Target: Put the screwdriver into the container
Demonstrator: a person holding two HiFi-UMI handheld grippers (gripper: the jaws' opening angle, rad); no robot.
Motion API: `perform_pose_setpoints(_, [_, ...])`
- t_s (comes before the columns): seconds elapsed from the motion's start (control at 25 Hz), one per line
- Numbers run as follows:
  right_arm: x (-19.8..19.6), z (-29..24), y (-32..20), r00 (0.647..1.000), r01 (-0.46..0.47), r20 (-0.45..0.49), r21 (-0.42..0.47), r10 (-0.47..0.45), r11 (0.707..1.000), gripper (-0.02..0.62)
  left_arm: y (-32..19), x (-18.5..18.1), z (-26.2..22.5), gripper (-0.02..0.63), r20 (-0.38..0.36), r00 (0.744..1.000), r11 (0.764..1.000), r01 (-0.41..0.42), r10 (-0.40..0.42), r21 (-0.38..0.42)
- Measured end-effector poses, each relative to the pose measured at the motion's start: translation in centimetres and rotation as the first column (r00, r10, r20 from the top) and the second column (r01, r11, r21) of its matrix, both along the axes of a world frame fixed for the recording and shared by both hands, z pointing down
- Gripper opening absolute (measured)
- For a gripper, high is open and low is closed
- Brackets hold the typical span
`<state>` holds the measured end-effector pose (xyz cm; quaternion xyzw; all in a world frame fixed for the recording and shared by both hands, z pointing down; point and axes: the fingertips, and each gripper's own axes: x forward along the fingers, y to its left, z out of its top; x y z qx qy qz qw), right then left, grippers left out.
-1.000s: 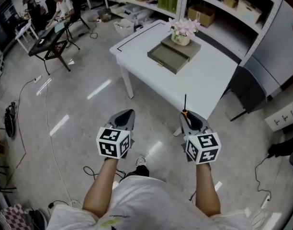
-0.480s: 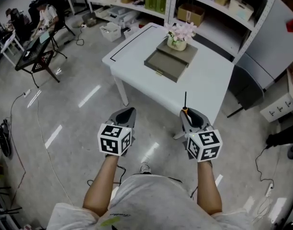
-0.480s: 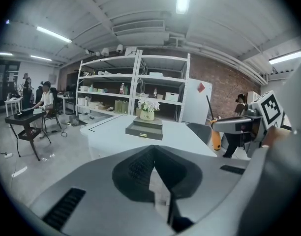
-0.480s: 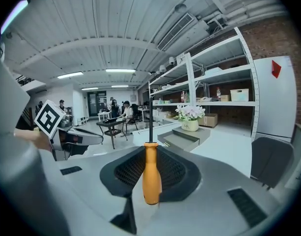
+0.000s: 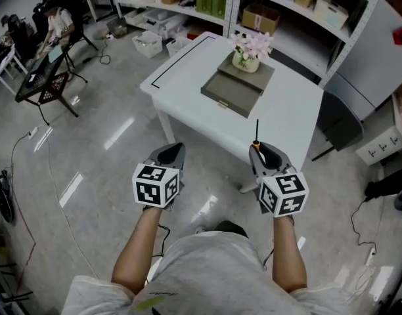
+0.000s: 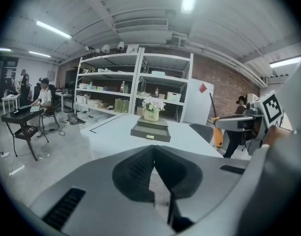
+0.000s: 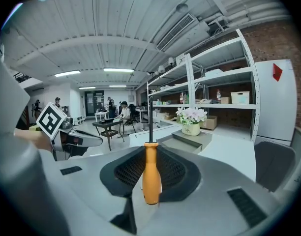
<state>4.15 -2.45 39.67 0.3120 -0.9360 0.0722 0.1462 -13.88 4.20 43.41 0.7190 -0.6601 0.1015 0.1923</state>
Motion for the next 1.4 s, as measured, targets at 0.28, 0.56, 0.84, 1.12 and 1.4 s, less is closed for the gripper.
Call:
perform_pose_setpoints(0.28, [-1.2,0.1,-2.5,1.000,-0.012,0.008,0.001,0.012,1.000,0.074,-2.2,-1.5,0.2,0.002,0.013,1.000,1.000,-0.014,0.014,-0.011])
perform_pose_setpoints(0.56, [-2.7,0.8,-6.9,1.000,-0.013,0.008,-0.004,0.013,1.000,0.074,-6.5,-3.0,1.1,0.002,0.020,0.999,0.999,-0.025,0.026,-0.037])
perform_pose_setpoints(0.84, [-4.9,1.4,-12.6,1.000,-0.007,0.006,-0.027,0.007,1.000,0.074,-12.3,-5.0,1.2,0.002,0.025,0.999,0.998,-0.028,0.030,-0.054])
perform_pose_setpoints(1.12, [-6.7,2.3,-18.1,1.000,-0.002,-0.005,-0.052,0.001,0.999,0.074,-18.2,-6.6,2.0,0.002,0.016,0.999,0.996,-0.034,0.035,-0.081])
perform_pose_setpoints(1.4, [-7.9,3.2,-23.4,1.000,0.006,-0.012,-0.072,-0.007,0.997,0.074,-23.7,-7.6,2.5,0.002,0.016,0.999,0.995,-0.033,0.035,-0.094])
